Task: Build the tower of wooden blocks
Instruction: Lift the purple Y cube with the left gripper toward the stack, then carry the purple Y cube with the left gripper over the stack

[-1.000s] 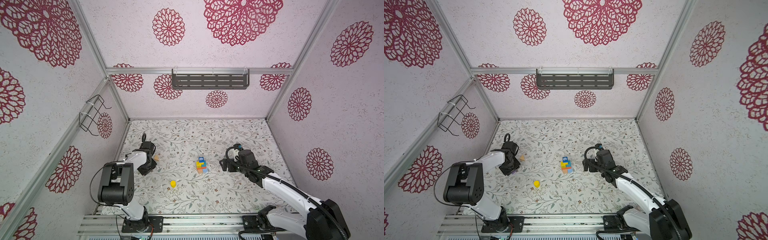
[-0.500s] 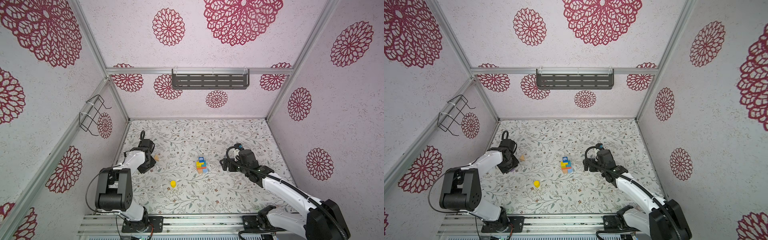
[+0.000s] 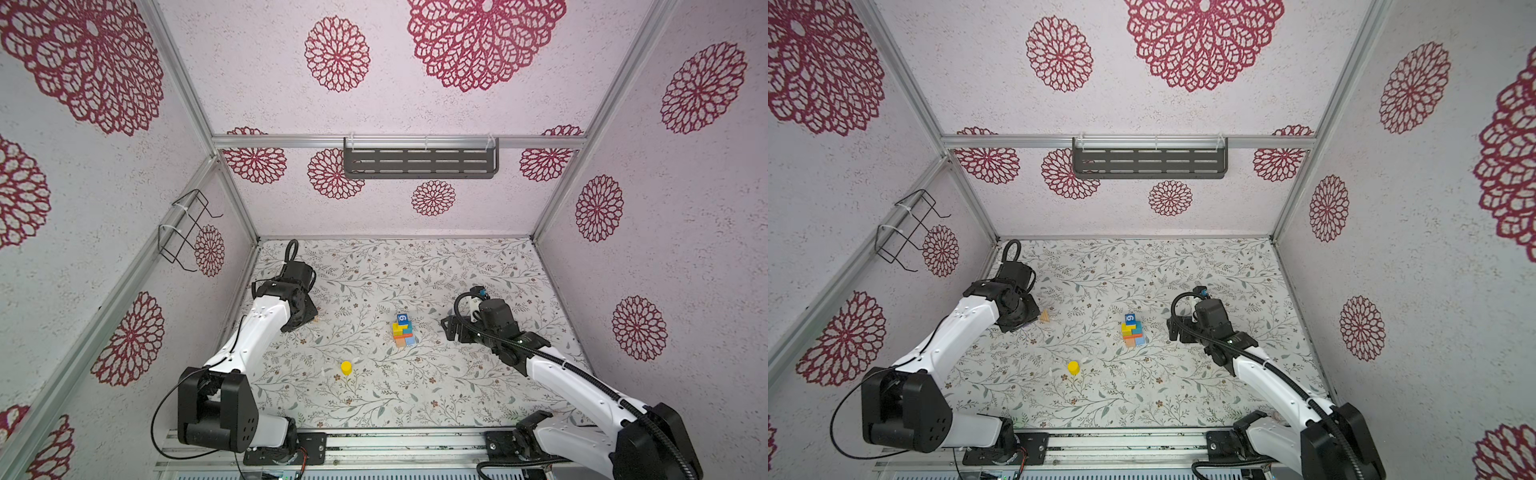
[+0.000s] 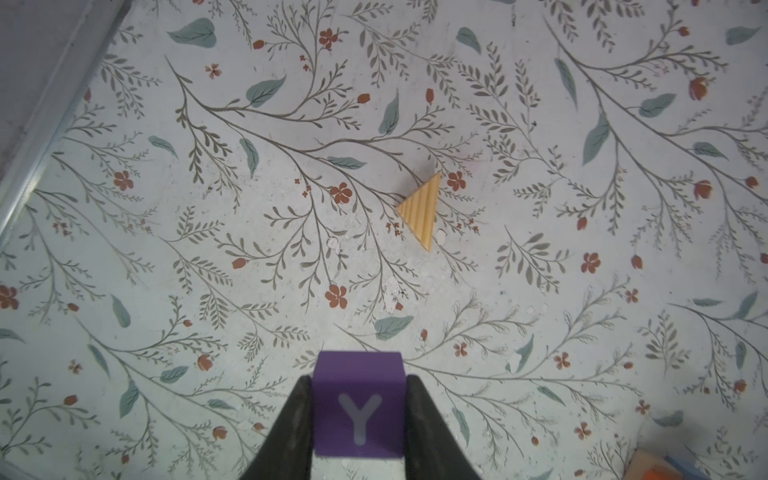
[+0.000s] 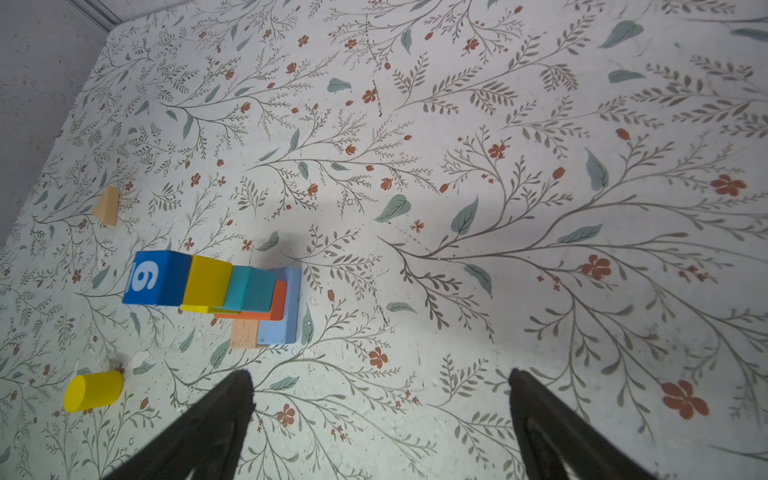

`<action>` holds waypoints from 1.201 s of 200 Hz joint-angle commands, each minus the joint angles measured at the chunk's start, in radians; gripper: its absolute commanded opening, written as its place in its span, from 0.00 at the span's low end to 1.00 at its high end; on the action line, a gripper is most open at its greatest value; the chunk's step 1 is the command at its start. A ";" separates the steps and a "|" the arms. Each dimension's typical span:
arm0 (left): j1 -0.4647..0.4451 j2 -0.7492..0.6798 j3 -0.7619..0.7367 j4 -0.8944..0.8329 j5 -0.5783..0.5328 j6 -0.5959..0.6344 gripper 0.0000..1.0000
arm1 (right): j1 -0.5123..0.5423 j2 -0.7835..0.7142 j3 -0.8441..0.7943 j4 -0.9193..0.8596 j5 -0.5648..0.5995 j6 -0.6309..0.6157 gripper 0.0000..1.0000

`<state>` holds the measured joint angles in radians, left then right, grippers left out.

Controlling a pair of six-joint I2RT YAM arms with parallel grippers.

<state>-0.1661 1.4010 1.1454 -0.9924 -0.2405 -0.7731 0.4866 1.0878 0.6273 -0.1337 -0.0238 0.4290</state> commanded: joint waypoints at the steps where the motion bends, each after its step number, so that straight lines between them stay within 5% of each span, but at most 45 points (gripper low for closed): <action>1: -0.039 -0.053 0.050 -0.111 -0.035 0.004 0.33 | -0.006 -0.031 -0.012 -0.007 0.037 -0.004 0.99; 95: -0.273 -0.051 0.227 -0.247 -0.096 -0.058 0.33 | -0.011 -0.023 -0.017 -0.011 0.036 0.000 0.99; 240: -0.543 0.350 0.635 -0.279 -0.129 -0.133 0.33 | -0.039 -0.017 -0.029 0.003 -0.020 0.032 0.99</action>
<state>-0.6724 1.6993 1.7050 -1.2625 -0.3523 -0.8722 0.4587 1.0863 0.5949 -0.1383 -0.0326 0.4408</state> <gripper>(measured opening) 0.332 0.988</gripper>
